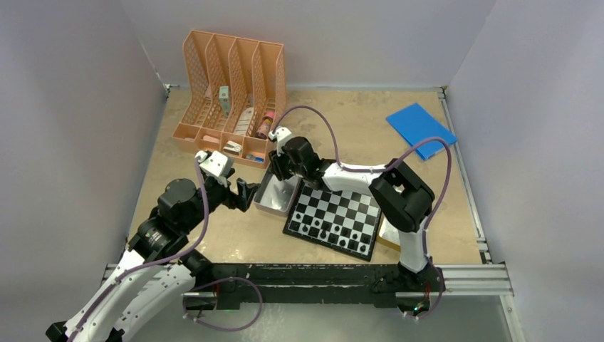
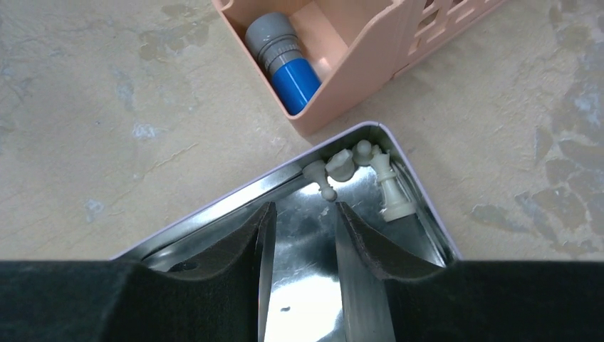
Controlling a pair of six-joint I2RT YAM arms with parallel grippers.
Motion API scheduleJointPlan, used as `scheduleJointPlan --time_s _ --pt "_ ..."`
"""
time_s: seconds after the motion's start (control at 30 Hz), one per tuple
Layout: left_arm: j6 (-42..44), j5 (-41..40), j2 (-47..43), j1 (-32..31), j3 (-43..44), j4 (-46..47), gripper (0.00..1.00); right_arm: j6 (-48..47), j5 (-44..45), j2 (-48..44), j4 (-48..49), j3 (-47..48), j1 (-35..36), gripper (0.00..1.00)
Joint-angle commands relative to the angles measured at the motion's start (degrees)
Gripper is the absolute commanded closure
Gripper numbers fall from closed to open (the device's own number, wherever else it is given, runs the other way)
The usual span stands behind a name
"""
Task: Set up the chess pieces on the board
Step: Pick up the chess piece from the storage box.
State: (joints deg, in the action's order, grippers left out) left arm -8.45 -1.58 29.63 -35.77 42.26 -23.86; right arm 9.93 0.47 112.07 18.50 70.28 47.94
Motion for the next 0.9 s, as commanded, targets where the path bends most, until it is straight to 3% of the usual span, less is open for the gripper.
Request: scheduleJointPlan --time_s 0.0,0.37,0.87 --pt "0.93 -0.58 -0.78 -0.18 0.41 1.44 0.2 -3.77 1.98 1.3 4.09 2.93 0.05 0.62" --pt "1.16 -0.61 -0.88 -0.18 0.37 1.27 0.21 -4.57 4.46 5.95 4.18 4.63 0.04 0.63" --pt "1.06 -0.53 -1.07 -0.18 0.37 1.06 0.23 -7.6 0.98 8.12 8.03 3.42 0.07 0.67"
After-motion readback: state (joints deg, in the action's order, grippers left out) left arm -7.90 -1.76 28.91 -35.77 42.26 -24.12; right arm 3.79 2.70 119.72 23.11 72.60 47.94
